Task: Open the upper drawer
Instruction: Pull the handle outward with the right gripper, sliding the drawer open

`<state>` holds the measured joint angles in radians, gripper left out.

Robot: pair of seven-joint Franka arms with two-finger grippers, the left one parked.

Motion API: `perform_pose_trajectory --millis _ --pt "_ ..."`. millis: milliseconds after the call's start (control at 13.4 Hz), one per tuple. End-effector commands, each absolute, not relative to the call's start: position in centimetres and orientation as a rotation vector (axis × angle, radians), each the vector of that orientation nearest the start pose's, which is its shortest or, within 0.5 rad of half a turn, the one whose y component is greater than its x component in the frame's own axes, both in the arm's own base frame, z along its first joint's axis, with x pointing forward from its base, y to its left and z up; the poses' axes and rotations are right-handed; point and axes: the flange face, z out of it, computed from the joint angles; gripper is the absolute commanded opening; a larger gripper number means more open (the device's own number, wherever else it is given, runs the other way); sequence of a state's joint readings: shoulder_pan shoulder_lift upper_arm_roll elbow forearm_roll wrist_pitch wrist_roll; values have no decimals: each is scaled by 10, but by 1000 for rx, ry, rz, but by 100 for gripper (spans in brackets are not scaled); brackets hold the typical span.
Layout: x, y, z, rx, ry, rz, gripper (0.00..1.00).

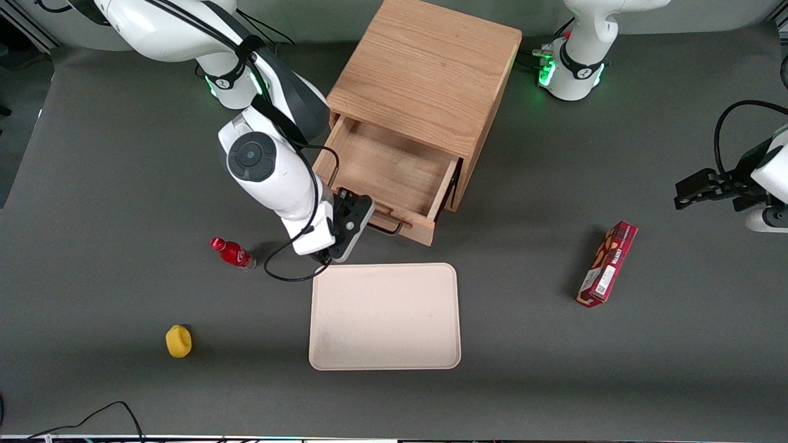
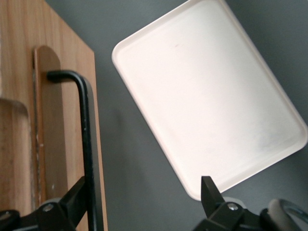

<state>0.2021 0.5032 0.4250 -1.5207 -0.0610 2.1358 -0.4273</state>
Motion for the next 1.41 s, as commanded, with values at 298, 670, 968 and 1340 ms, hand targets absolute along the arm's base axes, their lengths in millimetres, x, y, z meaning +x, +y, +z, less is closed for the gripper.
perform_pose_trajectory --millis 298,670,968,1340 --pt "630 344 399 -2647 -1387 -333 100" --pt "646 324 410 -2673 -1345 -390 100" --pt "652 318 412 -2663 -1259 -405 100" --pt "655 319 419 -2605 -1095 -403 100"
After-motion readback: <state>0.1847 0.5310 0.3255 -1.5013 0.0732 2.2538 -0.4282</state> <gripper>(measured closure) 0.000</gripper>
